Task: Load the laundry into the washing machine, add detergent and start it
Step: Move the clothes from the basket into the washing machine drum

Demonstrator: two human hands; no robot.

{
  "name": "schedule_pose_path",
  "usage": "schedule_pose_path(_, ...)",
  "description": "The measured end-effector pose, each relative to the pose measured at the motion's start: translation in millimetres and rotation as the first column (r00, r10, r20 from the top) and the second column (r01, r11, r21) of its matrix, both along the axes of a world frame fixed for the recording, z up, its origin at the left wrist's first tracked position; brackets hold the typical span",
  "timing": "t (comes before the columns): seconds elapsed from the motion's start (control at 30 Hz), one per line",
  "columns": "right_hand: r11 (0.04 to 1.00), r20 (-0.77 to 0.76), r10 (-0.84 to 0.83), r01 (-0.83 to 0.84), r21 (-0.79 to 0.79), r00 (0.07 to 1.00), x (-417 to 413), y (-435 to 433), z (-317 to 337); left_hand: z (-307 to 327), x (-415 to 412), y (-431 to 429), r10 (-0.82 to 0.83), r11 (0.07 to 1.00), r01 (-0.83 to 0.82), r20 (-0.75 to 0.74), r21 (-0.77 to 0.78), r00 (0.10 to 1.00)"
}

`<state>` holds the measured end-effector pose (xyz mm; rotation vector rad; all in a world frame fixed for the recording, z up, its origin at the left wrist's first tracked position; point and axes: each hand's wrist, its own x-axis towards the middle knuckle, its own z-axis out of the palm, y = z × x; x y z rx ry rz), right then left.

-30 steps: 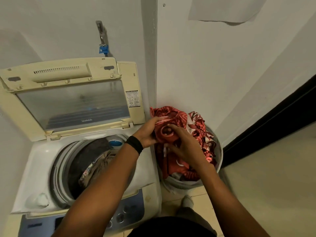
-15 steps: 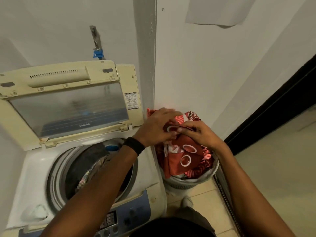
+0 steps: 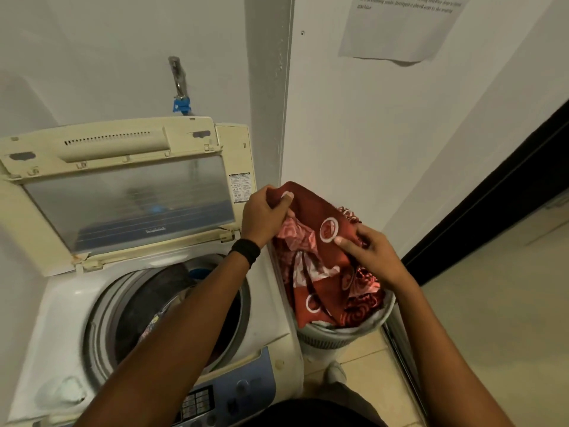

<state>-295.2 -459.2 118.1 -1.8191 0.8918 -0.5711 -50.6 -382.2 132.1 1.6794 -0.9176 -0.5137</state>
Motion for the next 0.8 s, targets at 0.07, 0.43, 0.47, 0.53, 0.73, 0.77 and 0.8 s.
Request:
schedule_pose_path(0.07,0.993,0.092,-0.074,0.082,-0.086,0.993,10,0,13,-7,-4,-1,-0.020,0.999,0.021,-0.051,0.030,0.999)
schedule_pose_path(0.43,0.964,0.005,0.077,-0.073,-0.254,0.997,45,6,4,1,-40,3,-0.233,0.965,0.260,-0.334,0.036,0.913)
schedule_pose_path(0.47,0.962,-0.024,0.116,-0.119,-0.246,0.993,43,6,4,1,-38,4,-0.238,0.961,0.271,-0.352,0.048,0.905)
schedule_pose_path(0.53,0.959,-0.070,0.198,-0.208,-0.193,0.978,41,8,4,1,-36,5,-0.225,0.959,0.272,-0.376,0.077,0.899)
schedule_pose_path(0.73,0.965,-0.020,0.048,-0.052,-0.258,0.999,55,41,-24,15,-35,-8,-0.067,0.990,0.113,-0.434,0.081,0.899)
schedule_pose_path(0.77,0.967,0.011,-0.002,0.004,-0.256,1.000,55,46,-31,17,-34,-8,-0.051,0.993,0.091,-0.434,0.072,0.899)
schedule_pose_path(0.8,0.966,0.025,-0.055,0.059,-0.253,0.998,53,46,-35,18,-31,-8,-0.039,0.995,0.075,-0.437,0.064,0.898)
